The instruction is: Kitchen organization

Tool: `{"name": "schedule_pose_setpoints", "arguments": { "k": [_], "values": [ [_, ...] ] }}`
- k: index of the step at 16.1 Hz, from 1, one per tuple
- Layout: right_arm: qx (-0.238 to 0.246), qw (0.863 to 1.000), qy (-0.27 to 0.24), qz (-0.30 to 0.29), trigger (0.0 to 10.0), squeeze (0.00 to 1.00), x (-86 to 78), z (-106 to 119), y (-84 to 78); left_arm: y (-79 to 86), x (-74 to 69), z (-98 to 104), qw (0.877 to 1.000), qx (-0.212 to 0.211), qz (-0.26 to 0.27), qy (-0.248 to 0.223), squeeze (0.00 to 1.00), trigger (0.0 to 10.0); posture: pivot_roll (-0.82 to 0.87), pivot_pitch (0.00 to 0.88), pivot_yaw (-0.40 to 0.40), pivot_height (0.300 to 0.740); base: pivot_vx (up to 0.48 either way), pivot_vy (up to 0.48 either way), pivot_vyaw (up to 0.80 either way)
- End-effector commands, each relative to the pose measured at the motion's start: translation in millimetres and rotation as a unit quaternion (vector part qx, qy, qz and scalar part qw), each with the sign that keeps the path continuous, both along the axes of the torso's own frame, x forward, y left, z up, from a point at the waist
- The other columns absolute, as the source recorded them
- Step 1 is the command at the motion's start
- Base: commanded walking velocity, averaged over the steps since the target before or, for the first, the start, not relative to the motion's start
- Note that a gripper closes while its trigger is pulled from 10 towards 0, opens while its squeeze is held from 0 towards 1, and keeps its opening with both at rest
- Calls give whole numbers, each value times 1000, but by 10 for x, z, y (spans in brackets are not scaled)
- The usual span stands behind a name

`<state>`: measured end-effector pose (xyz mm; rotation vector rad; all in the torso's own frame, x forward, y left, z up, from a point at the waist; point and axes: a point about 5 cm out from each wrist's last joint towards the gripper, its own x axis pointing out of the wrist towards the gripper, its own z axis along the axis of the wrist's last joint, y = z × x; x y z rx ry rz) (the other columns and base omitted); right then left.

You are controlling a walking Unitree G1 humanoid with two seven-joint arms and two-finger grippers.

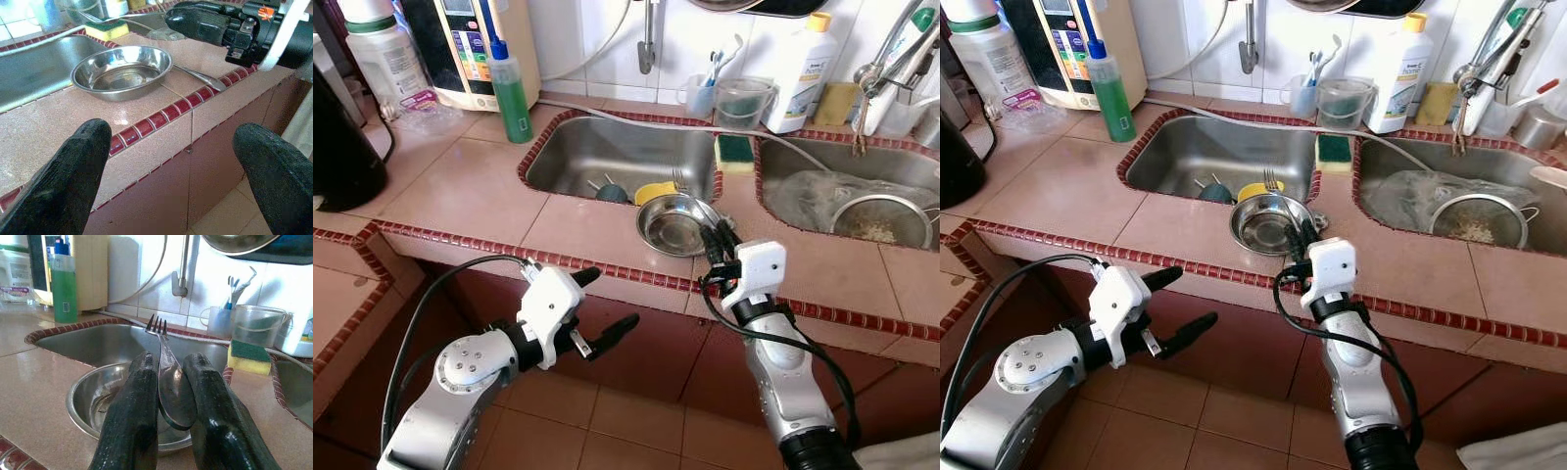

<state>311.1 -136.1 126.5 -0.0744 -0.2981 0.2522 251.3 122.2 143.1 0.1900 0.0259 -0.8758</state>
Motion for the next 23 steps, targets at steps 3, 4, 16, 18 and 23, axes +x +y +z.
{"name": "schedule_pose_setpoints", "arguments": {
  "k": [3,4,16,18,23],
  "values": [
    [16,998,-56,-3,10000,0,26,298,-29,102,174,148,997,-44,55,-7,0,10000,-91,48,41,740,0,0,0],
    [19,997,-69,-3,10000,0,36,377,-32,124,220,183,996,-56,71,-12,0,10000,-94,46,42,740,0,0,0],
    [16,995,-96,11,10000,0,30,621,-5,330,549,240,973,-111,203,8,0,10000,-107,18,37,740,0,0,0],
    [15,995,-97,16,10000,0,32,642,8,325,553,241,973,-113,201,10,0,10000,-106,18,36,740,0,0,0],
    [14,995,-94,22,10000,0,37,647,28,315,559,245,973,-116,201,10,0,10000,-106,9,31,740,212,0,0]
  ]
}}
